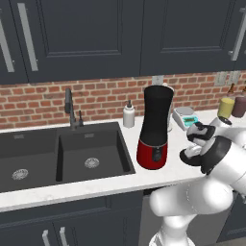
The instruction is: Close the lid blender by securely placing the lid on top.
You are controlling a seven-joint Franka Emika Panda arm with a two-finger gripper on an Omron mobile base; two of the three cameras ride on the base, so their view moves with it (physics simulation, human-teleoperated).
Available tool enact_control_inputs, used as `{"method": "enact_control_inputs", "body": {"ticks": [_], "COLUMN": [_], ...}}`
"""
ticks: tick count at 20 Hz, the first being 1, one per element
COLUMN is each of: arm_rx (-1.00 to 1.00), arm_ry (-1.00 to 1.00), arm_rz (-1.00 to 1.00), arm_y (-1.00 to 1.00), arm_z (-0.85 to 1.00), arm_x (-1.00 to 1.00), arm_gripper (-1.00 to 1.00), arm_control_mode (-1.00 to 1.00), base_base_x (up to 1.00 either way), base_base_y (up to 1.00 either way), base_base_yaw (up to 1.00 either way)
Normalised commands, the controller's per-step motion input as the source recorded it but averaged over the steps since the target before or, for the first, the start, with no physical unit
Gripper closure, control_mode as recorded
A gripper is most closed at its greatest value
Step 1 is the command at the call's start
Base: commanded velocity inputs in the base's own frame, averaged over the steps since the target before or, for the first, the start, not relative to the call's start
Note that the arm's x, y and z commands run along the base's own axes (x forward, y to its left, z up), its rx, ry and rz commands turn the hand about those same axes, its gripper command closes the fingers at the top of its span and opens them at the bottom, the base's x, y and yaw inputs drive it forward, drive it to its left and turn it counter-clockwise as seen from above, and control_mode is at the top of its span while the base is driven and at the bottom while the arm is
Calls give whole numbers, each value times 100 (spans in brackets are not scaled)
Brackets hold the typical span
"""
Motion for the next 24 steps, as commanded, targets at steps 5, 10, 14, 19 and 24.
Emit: {"method": "enact_control_inputs", "body": {"ticks": [5,10,14,19,24], "arm_rx": [3,3,1,0,0], "arm_ry": [0,0,0,0,0], "arm_rz": [1,1,1,1,1], "arm_y": [-10,-11,-4,0,1], "arm_z": [-19,-20,-21,-25,-30], "arm_x": [15,14,14,14,12], "arm_gripper": [-100,-100,-100,100,100], "arm_control_mode": [-100,-100,-100,-100,-100], "base_base_x": [0,0,0,0,0], "base_base_y": [0,0,0,0,0], "base_base_yaw": [0,0,0,0,0]}}
